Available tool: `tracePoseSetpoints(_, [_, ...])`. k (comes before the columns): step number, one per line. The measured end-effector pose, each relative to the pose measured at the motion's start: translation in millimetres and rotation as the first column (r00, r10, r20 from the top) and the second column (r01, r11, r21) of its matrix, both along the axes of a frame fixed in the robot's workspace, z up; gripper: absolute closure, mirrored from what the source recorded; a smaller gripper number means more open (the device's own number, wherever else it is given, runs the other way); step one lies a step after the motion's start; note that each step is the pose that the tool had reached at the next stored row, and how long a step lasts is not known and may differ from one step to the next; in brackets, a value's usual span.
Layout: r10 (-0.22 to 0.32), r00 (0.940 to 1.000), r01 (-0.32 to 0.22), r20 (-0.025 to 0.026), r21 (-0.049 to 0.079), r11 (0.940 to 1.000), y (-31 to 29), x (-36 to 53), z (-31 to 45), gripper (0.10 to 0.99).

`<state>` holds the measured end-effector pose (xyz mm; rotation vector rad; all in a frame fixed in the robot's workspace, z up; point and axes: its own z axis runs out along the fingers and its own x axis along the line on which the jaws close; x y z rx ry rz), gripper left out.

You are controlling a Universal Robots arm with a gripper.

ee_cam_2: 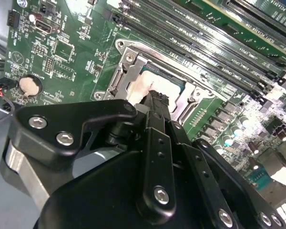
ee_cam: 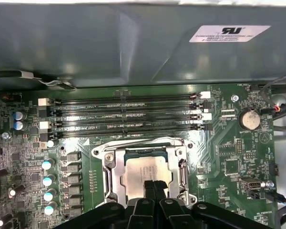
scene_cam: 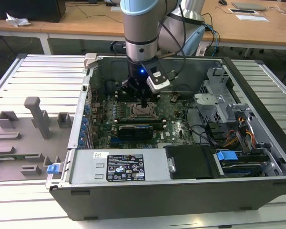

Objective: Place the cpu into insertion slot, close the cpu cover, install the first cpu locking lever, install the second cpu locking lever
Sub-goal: 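Install the first cpu locking lever, then install the second cpu locking lever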

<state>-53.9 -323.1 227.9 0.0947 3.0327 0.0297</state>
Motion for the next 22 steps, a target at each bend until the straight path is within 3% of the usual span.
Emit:
tracePoseSetpoints(6, [0.000, 1.0000, 0.000, -0.0002, -0.012, 0.9999, -1.3, -0.1, 1.5, 0.980])
tracePoseSetpoints(22, [0.000, 1.0000, 0.000, -0.0001, -0.014, 0.9999, -1.5, 0.0, 2.8, 0.980])
